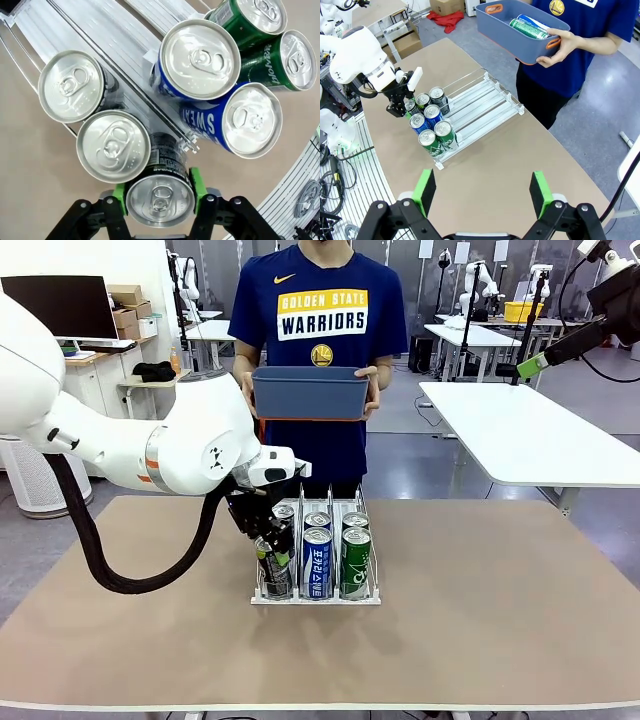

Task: Fill the beverage cans into the dispenser.
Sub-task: Place the picked Pepsi coke in the line of the Automatic Can Dispenser with the same cans, then pick up the Ionic drink handed by the human.

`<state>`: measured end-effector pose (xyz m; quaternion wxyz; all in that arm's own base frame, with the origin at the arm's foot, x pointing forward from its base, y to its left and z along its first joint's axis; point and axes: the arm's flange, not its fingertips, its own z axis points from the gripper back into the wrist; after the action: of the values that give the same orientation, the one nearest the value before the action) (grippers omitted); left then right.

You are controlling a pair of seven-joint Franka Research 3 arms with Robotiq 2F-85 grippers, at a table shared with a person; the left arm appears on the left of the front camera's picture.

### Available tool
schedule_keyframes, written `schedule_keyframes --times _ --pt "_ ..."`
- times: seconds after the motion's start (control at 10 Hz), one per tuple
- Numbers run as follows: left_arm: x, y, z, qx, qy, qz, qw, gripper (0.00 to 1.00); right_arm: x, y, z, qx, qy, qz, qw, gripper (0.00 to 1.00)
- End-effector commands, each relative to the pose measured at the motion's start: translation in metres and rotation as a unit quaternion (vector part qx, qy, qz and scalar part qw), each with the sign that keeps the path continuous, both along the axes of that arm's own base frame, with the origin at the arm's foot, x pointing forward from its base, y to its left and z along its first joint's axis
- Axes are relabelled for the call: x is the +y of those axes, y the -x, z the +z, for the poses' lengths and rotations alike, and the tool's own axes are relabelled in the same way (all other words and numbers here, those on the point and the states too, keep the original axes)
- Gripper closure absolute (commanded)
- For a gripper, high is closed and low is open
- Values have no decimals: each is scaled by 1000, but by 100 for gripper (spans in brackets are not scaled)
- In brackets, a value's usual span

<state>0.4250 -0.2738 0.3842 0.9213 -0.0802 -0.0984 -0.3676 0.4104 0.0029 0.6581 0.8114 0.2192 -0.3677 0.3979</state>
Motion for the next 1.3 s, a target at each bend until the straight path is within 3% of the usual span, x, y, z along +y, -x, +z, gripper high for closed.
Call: schedule_keyframes --times 0.0,0.1,0.2,0.3,0.8,0.9,1.2 --pt "3 1 -4 10 -14 -7 1000 23 0 -2 -2 -3 -9 15 1000 0" --pt "3 4 3 4 -9 -2 1000 18 0 -2 -2 -3 -9 15 1000 0" --pt "2 10 14 0 -4 1 1000 3 0 -2 -2 -3 -9 15 1000 0" --pt "2 16 24 -4 2 5 1000 0 0 -2 -2 -3 -9 15 1000 0" --pt "-2 43 69 -41 16 2 999 0 0 -2 -2 -3 -9 15 1000 0" --pt "-6 27 63 -35 11 1 999 0 0 -2 -2 -3 -9 15 1000 0" --pt "-6 27 63 -35 11 1 999 0 0 -2 -2 -3 -9 15 1000 0"
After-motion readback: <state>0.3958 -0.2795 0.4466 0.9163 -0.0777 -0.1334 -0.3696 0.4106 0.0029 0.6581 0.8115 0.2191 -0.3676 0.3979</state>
